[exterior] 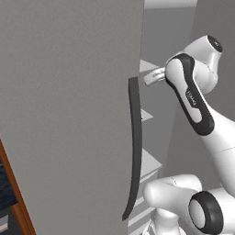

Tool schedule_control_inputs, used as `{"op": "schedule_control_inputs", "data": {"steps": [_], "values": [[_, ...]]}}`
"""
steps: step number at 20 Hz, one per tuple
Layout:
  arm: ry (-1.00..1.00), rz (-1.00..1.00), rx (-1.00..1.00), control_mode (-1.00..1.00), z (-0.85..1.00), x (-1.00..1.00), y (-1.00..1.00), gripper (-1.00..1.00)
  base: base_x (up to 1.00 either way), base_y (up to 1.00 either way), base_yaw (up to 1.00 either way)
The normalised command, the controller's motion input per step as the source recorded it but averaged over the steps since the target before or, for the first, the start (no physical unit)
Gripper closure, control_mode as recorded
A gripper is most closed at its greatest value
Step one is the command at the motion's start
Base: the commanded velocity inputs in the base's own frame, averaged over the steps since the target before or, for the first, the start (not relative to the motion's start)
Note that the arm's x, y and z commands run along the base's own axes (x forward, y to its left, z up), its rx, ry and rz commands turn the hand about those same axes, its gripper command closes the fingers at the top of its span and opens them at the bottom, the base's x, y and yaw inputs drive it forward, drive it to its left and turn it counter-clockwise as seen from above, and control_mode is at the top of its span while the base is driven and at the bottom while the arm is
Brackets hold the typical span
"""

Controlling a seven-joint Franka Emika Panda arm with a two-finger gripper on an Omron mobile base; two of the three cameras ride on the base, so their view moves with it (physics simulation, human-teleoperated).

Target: Take the lemon and fish from the highest rack and move them to the second highest rack where the pear and chicken drumstick are located, to maximize freezer space. Close the freezer door after rearranging.

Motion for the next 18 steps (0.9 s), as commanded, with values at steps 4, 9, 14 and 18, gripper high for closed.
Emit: {"op": "schedule_control_inputs", "data": {"steps": [4, 9, 14, 18], "values": [[0.05, 0.0, 0.09, -1.0, 0.26, 0.08, -0.02, -1.0, 0.0, 0.0, 0.0], [0.0, 0.0, 0.0, -1.0, 0.05, 0.19, 0.0, -1.0, 0.0, 0.0, 0.0], [0.0, 0.0, 0.0, -1.0, 0.02, 0.33, 0.0, -1.0, 0.0, 0.0, 0.0], [0.0, 0.0, 0.03, -1.0, 0.01, 0.45, 0.0, -1.0, 0.0, 0.0, 0.0]]}}
